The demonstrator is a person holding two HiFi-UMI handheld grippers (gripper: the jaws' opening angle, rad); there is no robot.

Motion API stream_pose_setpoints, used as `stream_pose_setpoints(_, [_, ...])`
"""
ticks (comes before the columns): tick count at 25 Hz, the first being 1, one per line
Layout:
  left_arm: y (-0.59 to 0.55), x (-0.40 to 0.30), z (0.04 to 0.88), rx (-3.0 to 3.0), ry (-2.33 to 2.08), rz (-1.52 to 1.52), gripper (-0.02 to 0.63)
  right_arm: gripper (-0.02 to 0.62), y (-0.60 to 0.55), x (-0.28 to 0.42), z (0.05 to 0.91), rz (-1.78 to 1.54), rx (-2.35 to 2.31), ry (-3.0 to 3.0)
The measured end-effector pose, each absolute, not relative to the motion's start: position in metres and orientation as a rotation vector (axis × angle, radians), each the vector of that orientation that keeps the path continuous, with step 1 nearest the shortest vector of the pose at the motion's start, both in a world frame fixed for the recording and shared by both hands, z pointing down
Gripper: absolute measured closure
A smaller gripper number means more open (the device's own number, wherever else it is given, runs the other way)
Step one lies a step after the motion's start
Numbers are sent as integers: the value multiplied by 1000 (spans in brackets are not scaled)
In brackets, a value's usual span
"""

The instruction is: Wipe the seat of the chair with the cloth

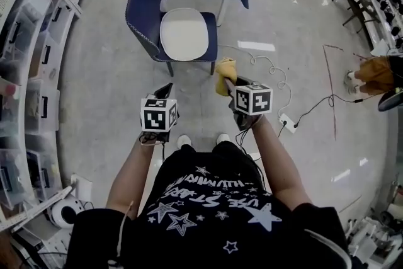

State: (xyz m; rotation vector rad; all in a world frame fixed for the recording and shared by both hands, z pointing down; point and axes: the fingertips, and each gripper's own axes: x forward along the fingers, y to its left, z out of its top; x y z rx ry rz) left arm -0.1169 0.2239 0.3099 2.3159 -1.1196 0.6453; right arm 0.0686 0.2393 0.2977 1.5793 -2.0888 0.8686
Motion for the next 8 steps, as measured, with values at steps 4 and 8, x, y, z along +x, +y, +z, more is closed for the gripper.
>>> stream_pose_setpoints(4, [227,-100,303,2303,-1152,633,586,528,245,85,299,886,1563,-2098])
stream_pose_setpoints(8, [232,-80,297,2285,-1172,605,586,528,250,96,297,882,1514,-2124])
